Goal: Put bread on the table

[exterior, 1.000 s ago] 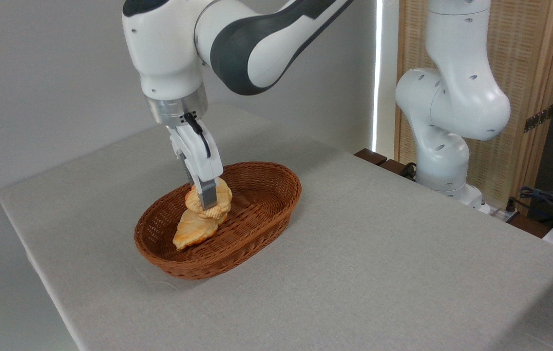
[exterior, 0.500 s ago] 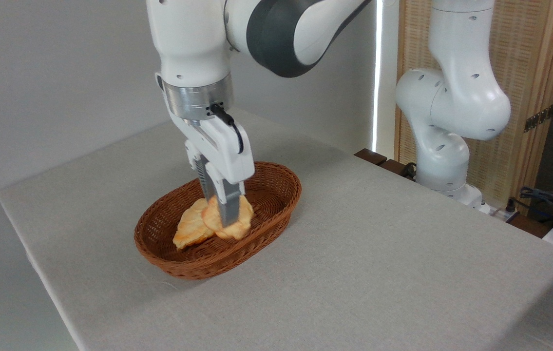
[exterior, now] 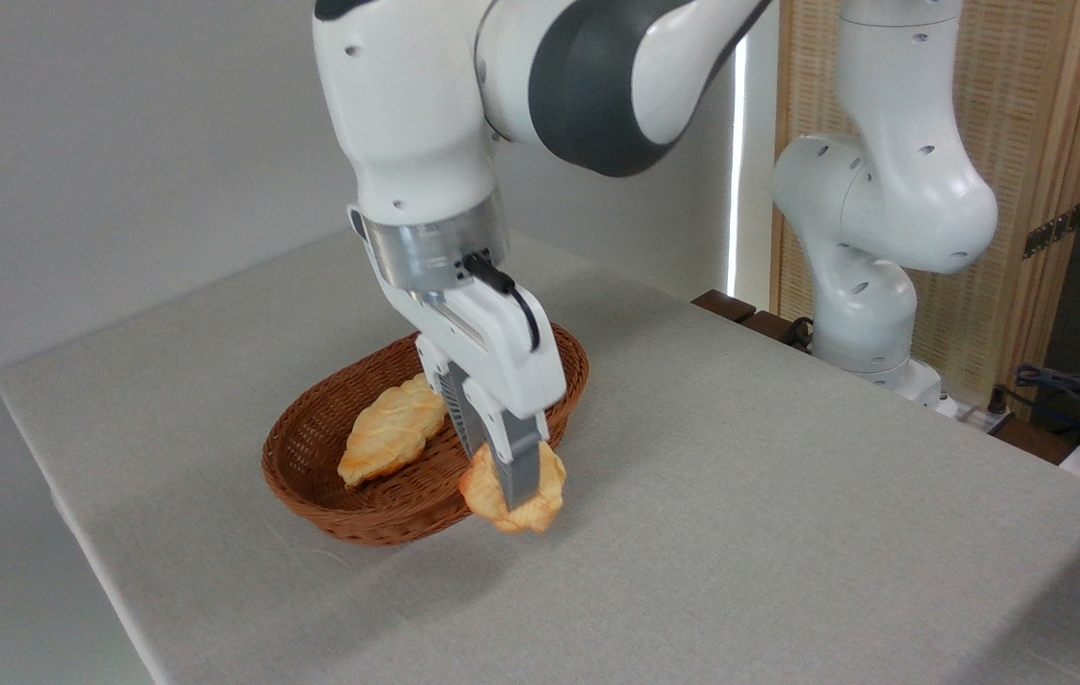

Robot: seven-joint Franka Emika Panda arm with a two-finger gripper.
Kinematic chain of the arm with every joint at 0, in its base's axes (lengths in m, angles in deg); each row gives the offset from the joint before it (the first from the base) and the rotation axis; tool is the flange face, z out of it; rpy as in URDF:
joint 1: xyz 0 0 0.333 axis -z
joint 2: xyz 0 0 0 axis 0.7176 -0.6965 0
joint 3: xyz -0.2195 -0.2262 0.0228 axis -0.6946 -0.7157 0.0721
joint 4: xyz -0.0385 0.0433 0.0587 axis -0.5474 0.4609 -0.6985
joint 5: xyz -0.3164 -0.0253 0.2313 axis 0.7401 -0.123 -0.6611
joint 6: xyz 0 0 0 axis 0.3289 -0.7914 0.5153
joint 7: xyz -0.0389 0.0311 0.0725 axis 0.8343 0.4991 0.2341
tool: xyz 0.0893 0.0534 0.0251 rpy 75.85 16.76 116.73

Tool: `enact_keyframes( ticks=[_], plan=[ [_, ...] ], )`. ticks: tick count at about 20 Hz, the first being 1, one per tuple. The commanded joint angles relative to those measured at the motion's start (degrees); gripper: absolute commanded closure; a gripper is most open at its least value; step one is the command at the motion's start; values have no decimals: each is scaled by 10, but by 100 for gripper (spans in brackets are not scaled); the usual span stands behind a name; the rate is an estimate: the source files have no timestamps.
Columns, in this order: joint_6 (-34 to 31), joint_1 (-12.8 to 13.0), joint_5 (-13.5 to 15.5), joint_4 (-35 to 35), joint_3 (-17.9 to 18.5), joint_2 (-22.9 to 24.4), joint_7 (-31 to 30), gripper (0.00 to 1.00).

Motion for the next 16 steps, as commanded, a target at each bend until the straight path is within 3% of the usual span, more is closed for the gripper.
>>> enact_keyframes(
  ticks=[1,16],
  plan=[
    [-8,5,-21,-5,7,-27,6,0],
    [-10,8,-21,-5,2,-42,6,0]
  ],
)
